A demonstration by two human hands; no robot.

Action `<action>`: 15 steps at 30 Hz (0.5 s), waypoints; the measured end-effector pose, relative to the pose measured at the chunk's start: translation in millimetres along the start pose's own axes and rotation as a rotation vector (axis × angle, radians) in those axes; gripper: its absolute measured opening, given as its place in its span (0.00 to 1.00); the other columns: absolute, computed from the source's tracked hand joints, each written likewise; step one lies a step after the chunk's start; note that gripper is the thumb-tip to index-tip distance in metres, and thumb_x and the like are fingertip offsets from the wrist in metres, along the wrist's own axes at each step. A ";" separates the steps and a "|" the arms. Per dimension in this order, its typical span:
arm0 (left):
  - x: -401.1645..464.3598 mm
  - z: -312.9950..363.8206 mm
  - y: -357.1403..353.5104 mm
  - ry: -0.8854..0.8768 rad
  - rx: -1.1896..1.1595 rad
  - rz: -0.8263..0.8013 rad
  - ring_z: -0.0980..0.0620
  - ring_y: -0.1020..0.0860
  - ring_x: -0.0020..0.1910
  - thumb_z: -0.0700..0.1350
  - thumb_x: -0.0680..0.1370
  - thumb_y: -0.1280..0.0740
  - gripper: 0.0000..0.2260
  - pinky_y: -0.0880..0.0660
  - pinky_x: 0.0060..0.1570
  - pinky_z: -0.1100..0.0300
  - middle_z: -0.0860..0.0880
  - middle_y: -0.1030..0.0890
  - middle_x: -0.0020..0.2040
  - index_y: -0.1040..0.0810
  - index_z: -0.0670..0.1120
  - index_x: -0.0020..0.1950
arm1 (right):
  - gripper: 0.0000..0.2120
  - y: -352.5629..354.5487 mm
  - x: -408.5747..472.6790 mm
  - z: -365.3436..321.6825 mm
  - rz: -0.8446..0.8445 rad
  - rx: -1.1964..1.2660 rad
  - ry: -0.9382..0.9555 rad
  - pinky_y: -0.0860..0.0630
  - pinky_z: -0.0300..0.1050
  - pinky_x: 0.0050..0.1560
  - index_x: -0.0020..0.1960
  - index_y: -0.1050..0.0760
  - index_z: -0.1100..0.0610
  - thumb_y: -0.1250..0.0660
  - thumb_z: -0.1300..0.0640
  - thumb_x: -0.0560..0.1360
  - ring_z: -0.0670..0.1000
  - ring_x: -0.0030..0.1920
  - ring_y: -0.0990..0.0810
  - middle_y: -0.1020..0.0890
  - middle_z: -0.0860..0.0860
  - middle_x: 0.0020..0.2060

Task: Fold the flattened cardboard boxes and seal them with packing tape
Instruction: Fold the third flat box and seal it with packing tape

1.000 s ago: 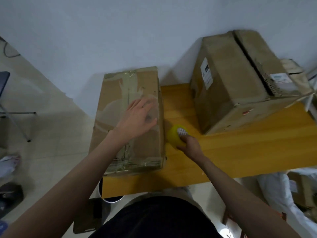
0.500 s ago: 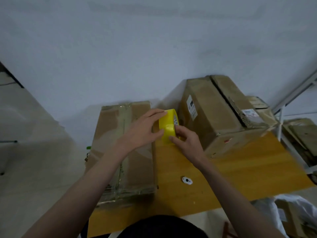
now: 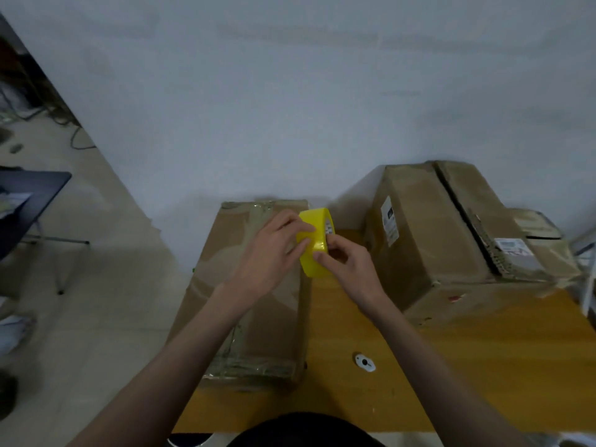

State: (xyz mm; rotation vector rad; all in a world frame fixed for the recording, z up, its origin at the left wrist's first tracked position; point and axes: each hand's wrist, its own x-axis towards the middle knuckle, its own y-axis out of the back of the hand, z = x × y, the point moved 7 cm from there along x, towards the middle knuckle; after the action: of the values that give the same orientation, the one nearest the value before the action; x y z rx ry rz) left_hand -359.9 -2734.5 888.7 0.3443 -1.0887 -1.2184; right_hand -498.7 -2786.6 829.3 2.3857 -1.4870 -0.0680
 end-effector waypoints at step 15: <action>51.4 -71.4 8.6 0.601 -0.044 0.008 0.48 0.24 0.47 0.37 0.81 0.37 0.04 0.32 0.44 0.59 0.44 0.20 0.47 0.22 0.39 0.50 | 0.28 4.7 32.4 -3.1 -0.328 0.032 -0.192 0.20 0.56 0.55 0.64 0.27 0.51 0.20 0.55 0.68 0.50 0.54 0.18 0.18 0.49 0.56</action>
State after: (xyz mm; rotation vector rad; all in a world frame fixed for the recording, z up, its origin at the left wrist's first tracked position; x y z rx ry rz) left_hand -299.5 -2798.9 885.1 0.6242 -0.5422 -1.0317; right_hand -487.4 -2816.3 838.0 2.6906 -1.1625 -0.3606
